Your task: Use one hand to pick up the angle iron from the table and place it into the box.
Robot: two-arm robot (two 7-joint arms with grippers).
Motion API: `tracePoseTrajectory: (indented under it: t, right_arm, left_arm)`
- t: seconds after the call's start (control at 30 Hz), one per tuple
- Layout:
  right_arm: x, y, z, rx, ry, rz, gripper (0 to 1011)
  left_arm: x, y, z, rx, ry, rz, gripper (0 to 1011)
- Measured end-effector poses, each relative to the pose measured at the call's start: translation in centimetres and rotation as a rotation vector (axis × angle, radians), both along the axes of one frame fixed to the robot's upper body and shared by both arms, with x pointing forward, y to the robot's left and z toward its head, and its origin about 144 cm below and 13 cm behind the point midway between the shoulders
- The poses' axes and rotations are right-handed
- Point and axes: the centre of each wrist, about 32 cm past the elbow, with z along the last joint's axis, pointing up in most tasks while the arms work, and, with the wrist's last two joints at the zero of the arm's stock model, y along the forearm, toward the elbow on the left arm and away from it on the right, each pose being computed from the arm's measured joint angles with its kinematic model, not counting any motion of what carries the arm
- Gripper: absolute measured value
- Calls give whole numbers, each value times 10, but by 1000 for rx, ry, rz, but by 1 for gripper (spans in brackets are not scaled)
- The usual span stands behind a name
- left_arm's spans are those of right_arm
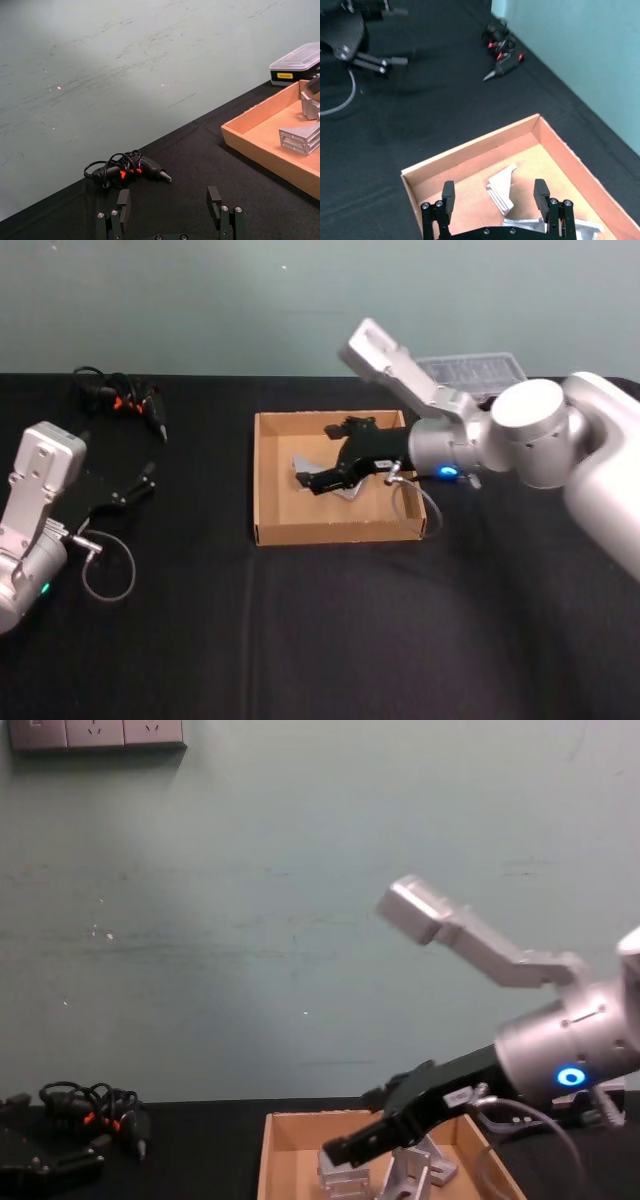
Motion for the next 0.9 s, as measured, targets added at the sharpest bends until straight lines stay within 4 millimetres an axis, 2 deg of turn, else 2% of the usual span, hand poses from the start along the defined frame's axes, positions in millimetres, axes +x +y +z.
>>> tracePoseTrajectory:
  t: [0.17,0.33,0.37,0.57,0.67,0.9]
  right_arm:
    - [-23,-24,-1,88,-36,-40,1004]
    - [-50,-39,-7,152,-110,-92,1004]
    - [-61,-44,-11,171,-152,-119,1004]
    - [-98,-55,-35,224,-266,-249,1004]
    - [-110,-59,-49,240,-304,-299,1004]
    - [-119,-65,-68,254,-314,-342,1004]
  left_arm:
    - [0,0,0,0,0,0,1000]
    - [0,0,0,0,0,0,1000]
    - [0,0,0,0,0,0,1000]
    - [0,0,0,0,0,0,1000]
    - [0,0,0,0,0,0,1000]
    - [0,0,0,0,0,0,1000]
